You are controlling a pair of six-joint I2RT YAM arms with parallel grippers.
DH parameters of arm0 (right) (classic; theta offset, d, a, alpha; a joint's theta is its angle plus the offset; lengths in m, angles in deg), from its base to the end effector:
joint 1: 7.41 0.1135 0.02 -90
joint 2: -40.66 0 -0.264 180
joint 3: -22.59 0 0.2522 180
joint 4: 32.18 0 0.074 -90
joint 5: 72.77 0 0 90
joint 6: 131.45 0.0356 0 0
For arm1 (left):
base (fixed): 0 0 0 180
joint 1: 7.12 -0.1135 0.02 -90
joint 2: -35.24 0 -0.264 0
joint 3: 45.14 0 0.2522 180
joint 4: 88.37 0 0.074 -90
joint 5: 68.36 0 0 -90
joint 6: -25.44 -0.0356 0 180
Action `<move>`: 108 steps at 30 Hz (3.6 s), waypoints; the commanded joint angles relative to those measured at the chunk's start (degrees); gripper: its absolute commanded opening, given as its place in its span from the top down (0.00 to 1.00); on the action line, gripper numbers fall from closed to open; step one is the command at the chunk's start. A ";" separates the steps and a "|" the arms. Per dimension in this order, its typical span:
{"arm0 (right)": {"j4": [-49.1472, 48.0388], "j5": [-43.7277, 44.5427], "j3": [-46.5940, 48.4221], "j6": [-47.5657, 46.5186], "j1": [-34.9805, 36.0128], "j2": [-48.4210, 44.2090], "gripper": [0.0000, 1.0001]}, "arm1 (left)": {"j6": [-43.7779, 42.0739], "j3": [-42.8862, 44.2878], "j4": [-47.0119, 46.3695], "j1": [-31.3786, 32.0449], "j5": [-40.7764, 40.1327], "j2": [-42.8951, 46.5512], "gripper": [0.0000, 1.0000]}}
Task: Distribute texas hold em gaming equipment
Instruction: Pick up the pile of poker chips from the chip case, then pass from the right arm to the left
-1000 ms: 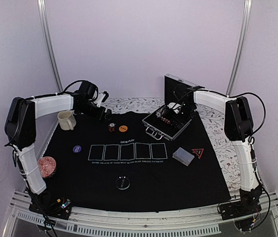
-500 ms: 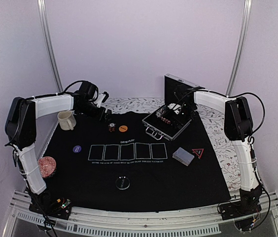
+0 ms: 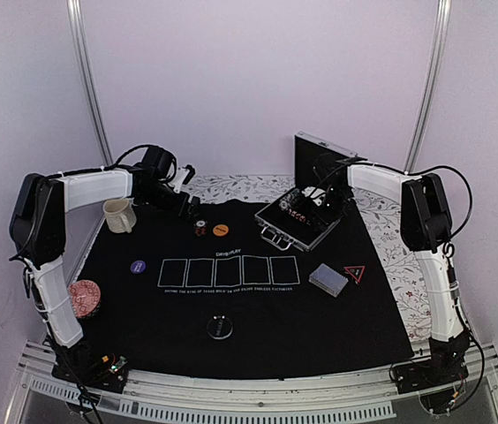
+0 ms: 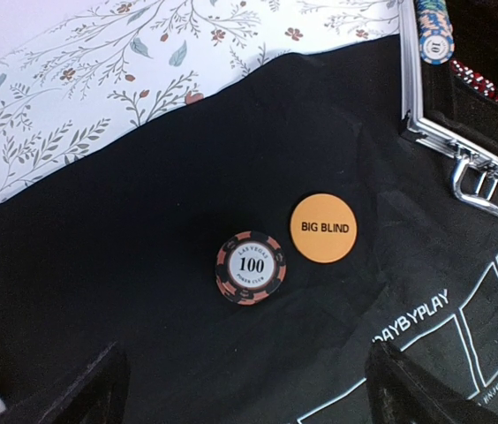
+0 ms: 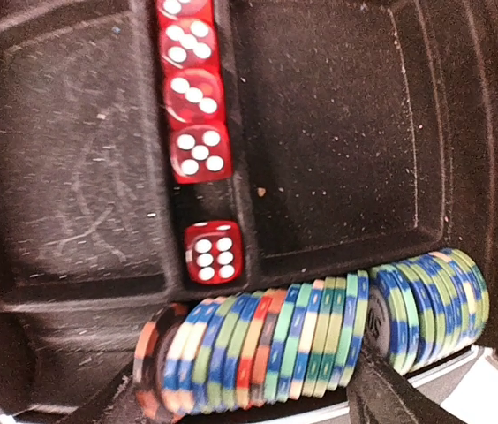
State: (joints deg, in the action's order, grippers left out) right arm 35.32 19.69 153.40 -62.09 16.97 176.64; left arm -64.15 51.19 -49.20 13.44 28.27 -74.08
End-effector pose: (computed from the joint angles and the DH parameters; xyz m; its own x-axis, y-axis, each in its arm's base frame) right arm 0.4503 0.2024 0.1696 -0.6724 -0.6914 -0.2643 -0.6815 0.7176 -0.1433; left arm 0.3920 -0.1514 0.2196 -0.7424 0.2709 -0.6128 0.4099 0.9071 -0.0956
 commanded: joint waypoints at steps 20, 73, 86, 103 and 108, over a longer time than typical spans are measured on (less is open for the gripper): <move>-2.48 -2.36 1.42 -0.07 -1.26 1.83 0.68 | -0.58 1.38 0.78 -0.45 0.01 -0.28 0.05; -13.94 -48.20 -26.32 30.75 15.68 -27.45 0.98 | -21.35 -27.14 -14.14 26.27 2.98 33.75 0.02; -32.95 -52.94 -47.23 39.22 20.57 -33.05 0.98 | -20.77 -26.75 -16.69 39.46 -0.53 23.25 0.02; -42.65 -56.72 -53.97 43.92 20.80 -37.15 0.98 | -22.86 -31.33 -32.07 41.92 1.01 17.32 0.18; -43.26 -57.16 -53.36 44.49 20.87 -36.68 0.98 | -24.59 -34.15 -35.80 41.88 2.62 18.67 0.31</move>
State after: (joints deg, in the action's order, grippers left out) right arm -4.39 -34.49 99.37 -18.44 37.58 142.24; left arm -86.69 19.23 -80.41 54.71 29.19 -56.40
